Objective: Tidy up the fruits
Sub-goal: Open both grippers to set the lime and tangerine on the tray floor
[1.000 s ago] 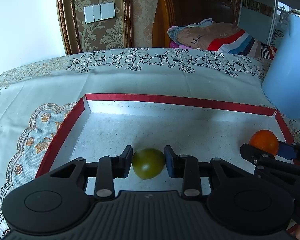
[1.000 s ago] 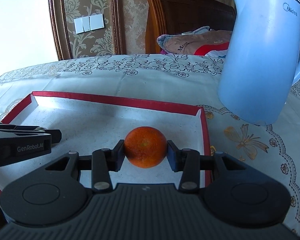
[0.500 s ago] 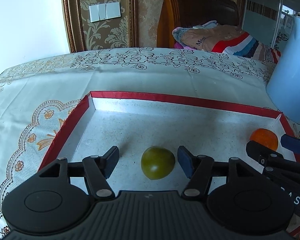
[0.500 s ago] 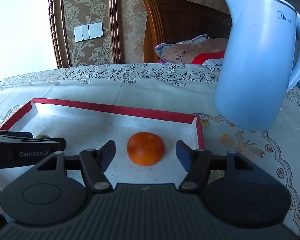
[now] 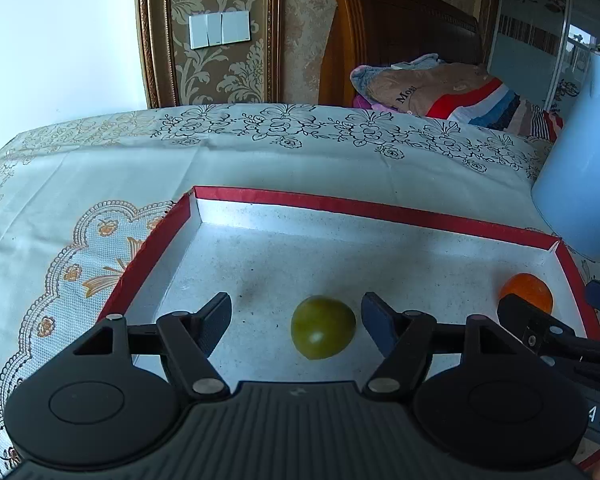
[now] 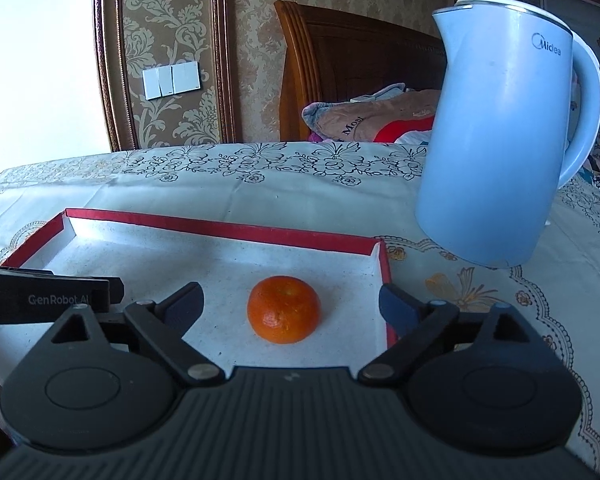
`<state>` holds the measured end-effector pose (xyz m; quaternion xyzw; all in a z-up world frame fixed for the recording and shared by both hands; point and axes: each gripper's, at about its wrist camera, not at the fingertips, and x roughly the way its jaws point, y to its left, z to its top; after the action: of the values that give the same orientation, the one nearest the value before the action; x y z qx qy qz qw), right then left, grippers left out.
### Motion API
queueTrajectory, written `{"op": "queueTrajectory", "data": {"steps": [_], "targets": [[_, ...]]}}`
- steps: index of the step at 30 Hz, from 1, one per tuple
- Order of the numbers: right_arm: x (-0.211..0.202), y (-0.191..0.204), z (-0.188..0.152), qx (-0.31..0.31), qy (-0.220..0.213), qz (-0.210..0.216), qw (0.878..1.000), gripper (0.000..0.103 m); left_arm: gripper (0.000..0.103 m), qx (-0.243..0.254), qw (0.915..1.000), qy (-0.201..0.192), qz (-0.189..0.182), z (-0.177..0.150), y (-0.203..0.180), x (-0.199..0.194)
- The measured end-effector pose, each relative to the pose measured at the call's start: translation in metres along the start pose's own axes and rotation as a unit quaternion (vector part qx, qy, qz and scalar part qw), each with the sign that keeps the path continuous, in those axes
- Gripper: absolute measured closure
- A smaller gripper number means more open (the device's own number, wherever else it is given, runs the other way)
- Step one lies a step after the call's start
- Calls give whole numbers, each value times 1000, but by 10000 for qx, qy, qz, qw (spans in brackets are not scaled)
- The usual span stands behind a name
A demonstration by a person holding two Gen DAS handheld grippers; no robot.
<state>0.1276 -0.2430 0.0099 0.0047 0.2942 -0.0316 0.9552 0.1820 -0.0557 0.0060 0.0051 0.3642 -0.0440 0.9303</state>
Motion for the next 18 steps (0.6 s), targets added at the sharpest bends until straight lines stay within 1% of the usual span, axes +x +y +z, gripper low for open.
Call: {"op": "queueTrajectory", "data": {"steps": [4, 11, 14, 15, 18], "targets": [[-5, 0, -2, -11, -35, -74, 10000, 2, 30, 50, 9999, -117, 84, -2, -1, -8], [-11, -4, -5, 84, -1, 9, 10000, 0, 29, 77, 9995, -252, 166, -4, 1, -17], [-19, -6, -9, 74, -75, -11, 9999, 0, 27, 150, 9989, -365, 257, -9, 3, -25], [-21, -7, -9, 83, -89, 7, 9999, 0, 25, 170, 9987, -396, 257, -10, 3, -27], [-26, -9, -11, 148, -91, 90, 9998, 0, 25, 209, 9983, -478, 244, -13, 3, -34]]}}
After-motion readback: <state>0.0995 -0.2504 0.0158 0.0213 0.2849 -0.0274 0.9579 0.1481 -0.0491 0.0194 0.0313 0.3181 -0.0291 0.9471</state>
